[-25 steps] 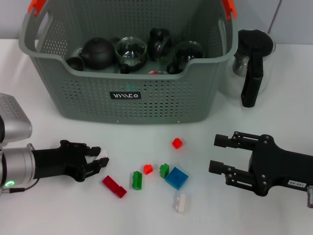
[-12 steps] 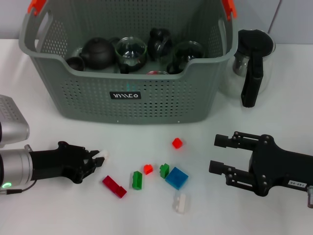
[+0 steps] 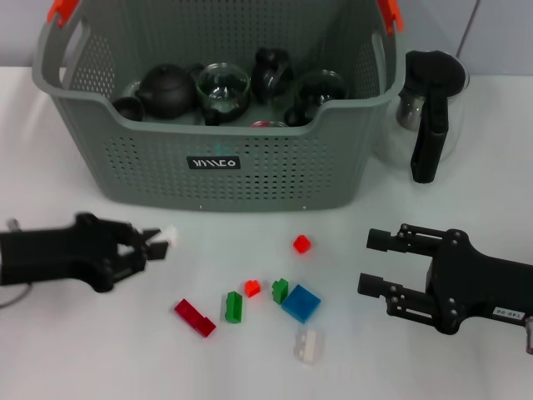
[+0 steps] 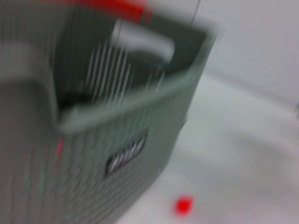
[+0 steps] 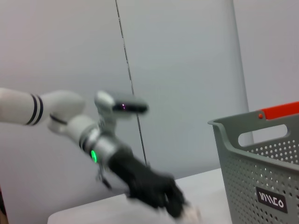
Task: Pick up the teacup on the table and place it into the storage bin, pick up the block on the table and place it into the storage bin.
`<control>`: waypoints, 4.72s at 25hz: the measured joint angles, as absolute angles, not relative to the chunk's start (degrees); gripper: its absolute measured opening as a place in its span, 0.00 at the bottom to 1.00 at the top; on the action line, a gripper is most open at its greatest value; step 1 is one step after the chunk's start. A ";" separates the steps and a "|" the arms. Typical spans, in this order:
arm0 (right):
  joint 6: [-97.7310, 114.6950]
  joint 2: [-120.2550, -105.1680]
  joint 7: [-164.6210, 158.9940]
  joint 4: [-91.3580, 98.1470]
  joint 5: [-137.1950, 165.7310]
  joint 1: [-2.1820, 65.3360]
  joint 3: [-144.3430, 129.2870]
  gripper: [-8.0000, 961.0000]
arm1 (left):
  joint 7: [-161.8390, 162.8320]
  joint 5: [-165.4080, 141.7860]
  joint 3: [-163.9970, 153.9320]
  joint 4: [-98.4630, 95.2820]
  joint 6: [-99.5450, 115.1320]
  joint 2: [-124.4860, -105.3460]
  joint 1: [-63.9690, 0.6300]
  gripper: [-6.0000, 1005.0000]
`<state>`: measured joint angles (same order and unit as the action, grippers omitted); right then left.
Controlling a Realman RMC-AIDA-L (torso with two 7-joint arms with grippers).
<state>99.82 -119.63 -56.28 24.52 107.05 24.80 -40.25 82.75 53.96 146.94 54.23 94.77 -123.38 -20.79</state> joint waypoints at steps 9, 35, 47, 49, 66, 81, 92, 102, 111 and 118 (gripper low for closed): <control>99.81 -119.78 -56.32 24.52 107.05 24.93 -40.25 0.65 | 110.67 66.01 154.15 70.61 114.38 -119.13 -27.82 0.19; 99.95 -119.97 -56.24 24.52 106.80 25.58 -40.23 0.65 | 131.16 38.01 124.48 55.84 65.95 -118.81 -48.57 0.22; 99.71 -119.89 -56.32 24.52 106.80 25.48 -40.26 0.65 | 108.02 64.72 130.31 83.87 89.53 -124.19 -20.48 0.67; 99.57 -119.88 -56.33 24.52 106.89 25.49 -40.25 0.65 | 98.65 67.99 132.07 79.31 93.11 -124.17 -16.46 0.71; 99.39 -119.88 -57.14 24.54 106.86 25.47 -40.25 0.65 | 80.96 56.89 133.76 56.51 96.96 -123.89 -12.18 0.80; 99.40 -119.89 -57.13 24.70 106.84 25.22 -40.25 0.65 | 83.77 52.30 133.68 49.58 90.10 -124.03 -16.72 0.79; 99.40 -119.80 -57.09 24.57 106.78 25.05 -40.25 0.65 | 83.45 52.47 133.57 49.23 87.52 -124.20 -18.78 0.77; 99.40 -119.75 -57.03 24.55 106.78 24.97 -40.16 0.65 | 70.09 54.92 134.59 49.93 87.15 -124.33 -17.39 0.76; 99.40 -119.80 -56.88 24.51 106.69 24.93 -40.16 0.65 | 65.64 54.74 133.97 47.82 84.03 -124.27 -17.99 0.75; 99.40 -119.80 -56.93 24.52 106.69 24.95 -40.16 0.65 | 62.92 54.88 133.94 45.63 81.93 -124.36 -18.01 0.74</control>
<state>99.40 -119.80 -56.93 24.52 106.69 24.95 -40.16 62.92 54.88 133.94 45.63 81.93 -124.36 -18.01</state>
